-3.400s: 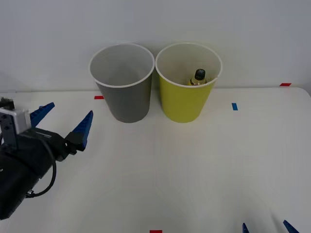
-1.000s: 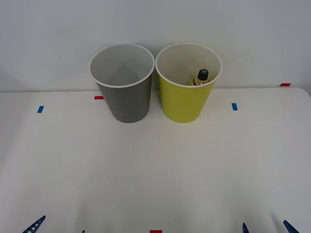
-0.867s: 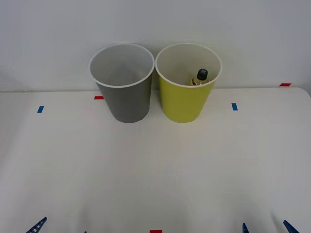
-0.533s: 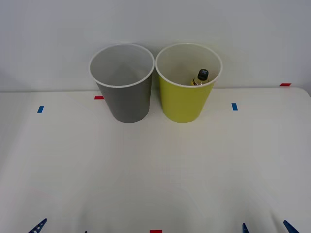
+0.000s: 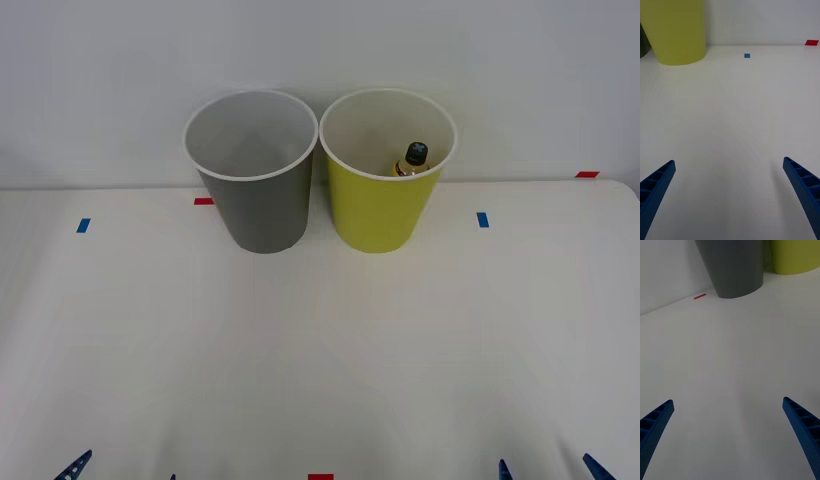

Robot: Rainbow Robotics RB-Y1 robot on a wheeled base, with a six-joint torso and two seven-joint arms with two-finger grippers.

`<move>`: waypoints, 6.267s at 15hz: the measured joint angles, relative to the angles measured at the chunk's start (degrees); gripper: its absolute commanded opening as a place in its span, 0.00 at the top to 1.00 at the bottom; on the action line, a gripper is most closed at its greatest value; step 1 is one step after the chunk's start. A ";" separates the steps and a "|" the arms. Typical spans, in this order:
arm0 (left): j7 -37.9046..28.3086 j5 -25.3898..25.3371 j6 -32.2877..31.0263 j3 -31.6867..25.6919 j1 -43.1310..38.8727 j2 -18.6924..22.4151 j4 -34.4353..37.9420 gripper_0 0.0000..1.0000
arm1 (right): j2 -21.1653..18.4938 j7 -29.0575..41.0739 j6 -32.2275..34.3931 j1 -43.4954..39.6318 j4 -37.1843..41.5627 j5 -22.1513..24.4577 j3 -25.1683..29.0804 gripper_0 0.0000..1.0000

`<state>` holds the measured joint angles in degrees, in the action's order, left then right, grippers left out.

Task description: Put cans in the gray bin and PET bottles in the light green bin.

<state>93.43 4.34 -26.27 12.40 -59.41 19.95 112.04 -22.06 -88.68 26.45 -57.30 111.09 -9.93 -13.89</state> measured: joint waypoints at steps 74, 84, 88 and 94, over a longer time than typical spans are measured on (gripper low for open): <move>-0.01 -0.03 0.00 -0.01 -0.01 0.01 0.02 0.00 | 0.00 0.00 0.00 0.00 0.00 0.00 0.00 0.00; -0.01 -0.03 0.00 -0.01 -0.01 0.01 0.02 0.00 | 0.00 0.00 0.00 0.00 0.00 0.00 0.00 0.00; -0.01 -0.03 0.00 -0.01 -0.01 0.01 0.02 0.00 | 0.00 0.00 0.00 0.00 0.00 0.00 0.00 0.00; -0.01 -0.03 0.00 -0.01 -0.01 0.01 0.02 0.00 | 0.00 0.00 0.00 0.00 0.00 0.00 0.00 0.00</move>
<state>93.43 4.30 -26.28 12.39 -59.41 19.95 112.06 -22.06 -88.68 26.45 -57.30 111.09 -9.93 -13.89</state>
